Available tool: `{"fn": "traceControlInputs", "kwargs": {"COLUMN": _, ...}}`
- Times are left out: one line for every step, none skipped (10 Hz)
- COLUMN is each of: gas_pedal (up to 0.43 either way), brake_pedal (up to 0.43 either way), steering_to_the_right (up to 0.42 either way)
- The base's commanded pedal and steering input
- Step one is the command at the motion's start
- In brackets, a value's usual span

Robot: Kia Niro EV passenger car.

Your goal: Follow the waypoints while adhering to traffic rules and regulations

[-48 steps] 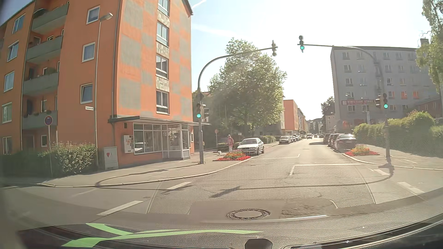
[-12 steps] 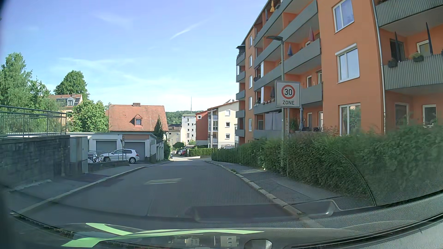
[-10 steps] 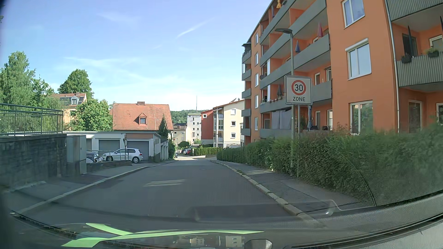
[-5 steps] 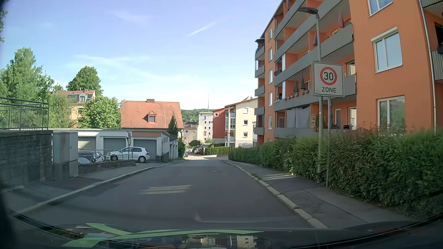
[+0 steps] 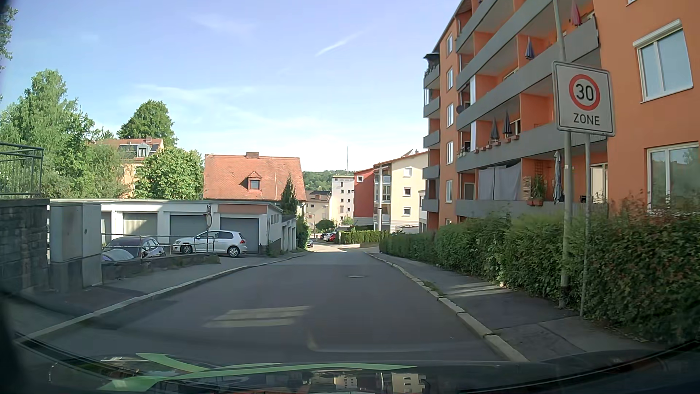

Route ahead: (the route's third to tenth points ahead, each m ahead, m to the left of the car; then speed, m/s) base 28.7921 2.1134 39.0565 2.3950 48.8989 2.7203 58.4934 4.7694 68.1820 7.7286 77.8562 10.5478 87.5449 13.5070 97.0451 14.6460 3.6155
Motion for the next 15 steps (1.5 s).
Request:
{"fn": "traceControlInputs", "kwargs": {"gas_pedal": 0.000, "brake_pedal": 0.000, "steering_to_the_right": -0.050}}
{"fn": "traceControlInputs", "kwargs": {"gas_pedal": 0.000, "brake_pedal": 0.000, "steering_to_the_right": -0.048}}
{"fn": "traceControlInputs", "kwargs": {"gas_pedal": 0.000, "brake_pedal": 0.000, "steering_to_the_right": -0.049}}
{"fn": "traceControlInputs", "kwargs": {"gas_pedal": 0.000, "brake_pedal": 0.000, "steering_to_the_right": -0.048}}
{"fn": "traceControlInputs", "kwargs": {"gas_pedal": 0.000, "brake_pedal": 0.000, "steering_to_the_right": -0.041}}
{"fn": "traceControlInputs", "kwargs": {"gas_pedal": 0.000, "brake_pedal": 0.000, "steering_to_the_right": -0.035}}
{"fn": "traceControlInputs", "kwargs": {"gas_pedal": 0.000, "brake_pedal": 0.000, "steering_to_the_right": -0.031}}
{"fn": "traceControlInputs", "kwargs": {"gas_pedal": 0.000, "brake_pedal": 0.000, "steering_to_the_right": -0.024}}
{"fn": "traceControlInputs", "kwargs": {"gas_pedal": 0.000, "brake_pedal": 0.000, "steering_to_the_right": -0.020}}
{"fn": "traceControlInputs", "kwargs": {"gas_pedal": 0.000, "brake_pedal": 0.000, "steering_to_the_right": -0.018}}
{"fn": "traceControlInputs", "kwargs": {"gas_pedal": 0.000, "brake_pedal": 0.000, "steering_to_the_right": -0.018}}
{"fn": "traceControlInputs", "kwargs": {"gas_pedal": 0.000, "brake_pedal": 0.000, "steering_to_the_right": -0.018}}
{"fn": "traceControlInputs", "kwargs": {"gas_pedal": 0.000, "brake_pedal": 0.000, "steering_to_the_right": -0.018}}
{"fn": "traceControlInputs", "kwargs": {"gas_pedal": 0.000, "brake_pedal": 0.000, "steering_to_the_right": -0.018}}
{"fn": "traceControlInputs", "kwargs": {"gas_pedal": 0.000, "brake_pedal": 0.000, "steering_to_the_right": -0.018}}
